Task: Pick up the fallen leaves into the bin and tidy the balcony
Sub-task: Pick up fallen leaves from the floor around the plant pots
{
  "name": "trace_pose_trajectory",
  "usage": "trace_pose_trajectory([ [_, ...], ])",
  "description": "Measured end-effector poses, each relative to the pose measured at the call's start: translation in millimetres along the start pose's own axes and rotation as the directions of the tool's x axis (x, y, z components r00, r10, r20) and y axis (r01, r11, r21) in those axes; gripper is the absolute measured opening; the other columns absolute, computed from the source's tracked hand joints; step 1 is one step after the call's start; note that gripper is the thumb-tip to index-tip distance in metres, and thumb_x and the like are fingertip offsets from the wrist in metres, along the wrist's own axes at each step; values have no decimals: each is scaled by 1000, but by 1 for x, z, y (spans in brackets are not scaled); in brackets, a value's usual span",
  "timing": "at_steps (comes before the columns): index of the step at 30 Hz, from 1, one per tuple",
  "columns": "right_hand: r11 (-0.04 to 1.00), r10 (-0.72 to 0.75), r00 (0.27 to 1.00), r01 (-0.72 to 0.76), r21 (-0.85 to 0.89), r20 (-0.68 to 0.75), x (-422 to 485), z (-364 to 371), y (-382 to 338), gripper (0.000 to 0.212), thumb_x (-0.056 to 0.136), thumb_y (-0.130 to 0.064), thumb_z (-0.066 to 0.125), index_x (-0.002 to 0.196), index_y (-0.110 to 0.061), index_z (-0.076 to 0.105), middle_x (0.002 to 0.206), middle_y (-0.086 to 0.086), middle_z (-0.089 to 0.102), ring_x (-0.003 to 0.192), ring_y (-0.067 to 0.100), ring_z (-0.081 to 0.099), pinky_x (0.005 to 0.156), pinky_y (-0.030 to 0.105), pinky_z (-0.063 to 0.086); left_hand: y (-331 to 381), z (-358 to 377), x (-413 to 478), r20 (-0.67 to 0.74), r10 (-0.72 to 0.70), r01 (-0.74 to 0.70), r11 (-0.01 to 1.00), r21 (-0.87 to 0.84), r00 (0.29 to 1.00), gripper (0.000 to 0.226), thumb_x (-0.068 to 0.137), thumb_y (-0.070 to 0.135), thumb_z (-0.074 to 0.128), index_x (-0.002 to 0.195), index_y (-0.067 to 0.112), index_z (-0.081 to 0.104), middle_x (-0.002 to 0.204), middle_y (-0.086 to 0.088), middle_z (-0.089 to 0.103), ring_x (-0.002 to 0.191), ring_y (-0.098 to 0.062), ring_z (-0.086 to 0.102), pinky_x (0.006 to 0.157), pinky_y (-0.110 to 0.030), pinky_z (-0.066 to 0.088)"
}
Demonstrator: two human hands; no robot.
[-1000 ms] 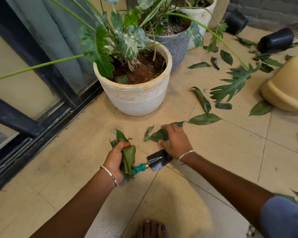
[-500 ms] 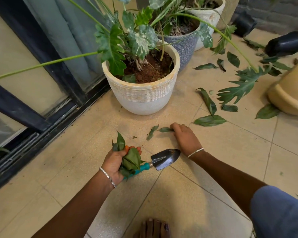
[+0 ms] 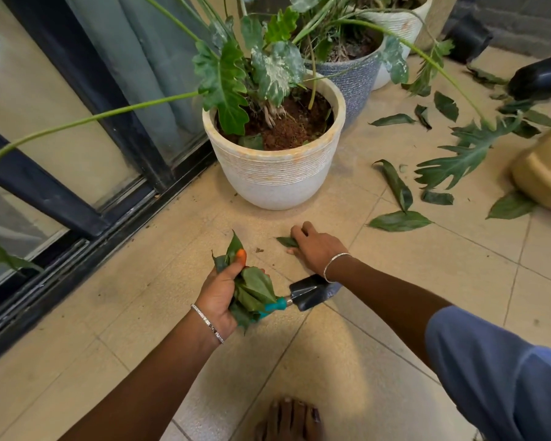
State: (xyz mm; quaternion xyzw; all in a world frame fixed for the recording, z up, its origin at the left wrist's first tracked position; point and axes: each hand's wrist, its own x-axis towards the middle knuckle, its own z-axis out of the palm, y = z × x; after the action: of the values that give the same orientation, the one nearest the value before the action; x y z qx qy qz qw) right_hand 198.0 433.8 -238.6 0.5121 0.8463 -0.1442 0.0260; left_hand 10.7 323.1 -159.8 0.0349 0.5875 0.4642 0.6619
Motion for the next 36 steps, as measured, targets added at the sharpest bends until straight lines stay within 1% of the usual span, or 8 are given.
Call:
trace_pose_trajectory([
  [3,999,-13,1000,13,-49,-5,-9,-3,5,24,99,-19,48,120,-13,39,116,10,49,75,26,55,61,39,47,-1,-3,3,-15,5,-4,999,37,1000,25,82,31,73,95,11,64,80,-13,69,65,-25,69,59,-36,57],
  [8,976,122,969,-78,202,-217,-36,-9,25,33,89,-2,51,121,-11,45,110,13,57,87,27,56,72,36,46,-7,10,6,1,-2,2,999,46,1000,21,85,29,72,96,13,65,82,-13,66,66,-25,65,61,-36,56],
  [12,879,440,777,-272,390,-450,-53,-16,68,28,89,1,57,117,-5,57,110,18,62,97,35,62,81,39,49,-13,35,8,47,-33,32,999,15,998,16,89,23,69,81,13,59,66,-8,59,50,-21,61,50,-32,55],
  [15,757,642,644,-447,476,-416,-63,-26,106,24,90,-4,58,113,-6,58,104,17,64,91,34,61,75,37,48,-17,52,14,101,-71,73,997,-19,992,23,89,20,68,73,14,53,61,-6,50,46,-19,54,48,-28,51],
  [18,726,687,591,-552,409,-422,-74,-32,142,16,95,-13,46,106,-6,55,94,19,65,78,35,58,66,36,44,-22,66,21,146,-70,78,996,-49,987,25,90,17,66,70,14,51,57,-3,43,42,-15,47,46,-26,49],
  [21,747,665,638,-581,323,-388,-80,-31,167,25,97,-33,48,105,-10,50,92,17,67,76,38,61,65,41,50,-26,79,27,171,-59,68,996,-49,984,29,91,17,65,67,15,48,55,0,38,40,-12,39,46,-23,46],
  [27,885,452,881,-423,196,-141,-81,-24,176,74,80,-77,52,135,-31,32,107,4,65,89,29,65,73,40,56,-35,97,39,193,-72,80,996,-35,979,31,92,17,63,67,16,44,56,0,33,39,-12,36,45,-22,44],
  [36,912,407,871,-404,70,-275,-76,-1,167,38,102,-49,35,112,-15,47,109,10,58,95,27,56,64,36,46,-31,121,47,193,-101,109,993,-36,976,31,94,19,62,68,17,45,55,2,36,39,-10,35,45,-21,43],
])
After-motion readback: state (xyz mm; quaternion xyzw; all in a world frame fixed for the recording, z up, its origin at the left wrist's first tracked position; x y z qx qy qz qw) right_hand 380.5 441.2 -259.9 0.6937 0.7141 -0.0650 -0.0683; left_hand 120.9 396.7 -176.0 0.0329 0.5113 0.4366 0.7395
